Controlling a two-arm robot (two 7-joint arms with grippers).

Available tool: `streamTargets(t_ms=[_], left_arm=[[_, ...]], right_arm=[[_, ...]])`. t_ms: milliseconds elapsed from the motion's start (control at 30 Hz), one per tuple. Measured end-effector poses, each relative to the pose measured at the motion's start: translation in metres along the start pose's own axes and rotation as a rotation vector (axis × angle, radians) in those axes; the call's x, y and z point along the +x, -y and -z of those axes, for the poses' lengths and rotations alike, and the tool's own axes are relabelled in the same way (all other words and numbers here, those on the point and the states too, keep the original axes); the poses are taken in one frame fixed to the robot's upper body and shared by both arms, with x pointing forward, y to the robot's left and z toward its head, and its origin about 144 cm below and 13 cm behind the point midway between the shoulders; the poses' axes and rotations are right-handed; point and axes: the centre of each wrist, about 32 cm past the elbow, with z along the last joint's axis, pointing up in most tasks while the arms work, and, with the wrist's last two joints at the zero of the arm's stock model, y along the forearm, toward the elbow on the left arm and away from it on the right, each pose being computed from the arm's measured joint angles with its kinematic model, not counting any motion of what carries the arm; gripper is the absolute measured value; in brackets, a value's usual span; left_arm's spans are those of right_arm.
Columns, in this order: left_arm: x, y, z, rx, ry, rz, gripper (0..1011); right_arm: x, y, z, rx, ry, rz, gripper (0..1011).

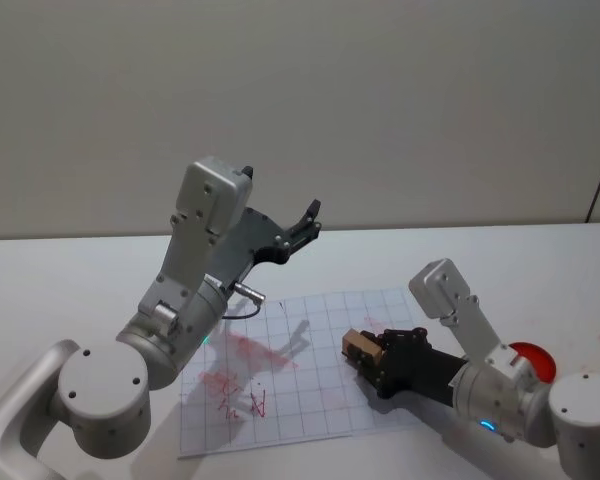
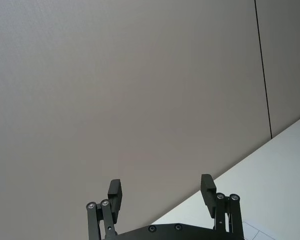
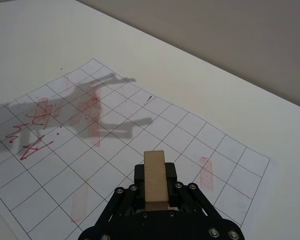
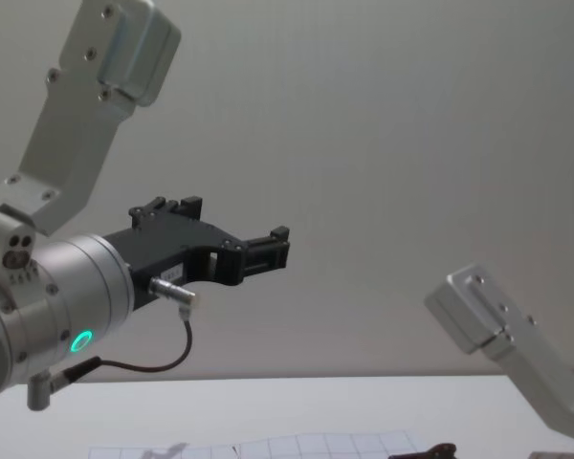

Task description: Use the one hand to pick up the stamp and affix it onto the A4 paper.

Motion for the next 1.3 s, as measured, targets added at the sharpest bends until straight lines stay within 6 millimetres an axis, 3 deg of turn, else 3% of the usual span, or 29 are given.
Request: streamTargets(t_ms=[367,700,967,1300], left_arm=[[0.0,0.0,0.0,0.0,0.0,0.0,1001],[0.0,0.0,0.0,0.0,0.0,0.0,1001],[0.0,0.0,0.0,0.0,0.0,0.0,1001],[0.0,0.0,0.0,0.0,0.0,0.0,1001]], right_arm=[[-0.004,0.0,-0.002,0.039,-0.009,0.021,220],[0.004,0.013,-0.034,0.185,-0.029,0.086,220],[0.018,0.042,-0.047,0.245,-0.051,0.181,220],[0.028,0.088,-0.03,0.176,-0.084,0.285,220]])
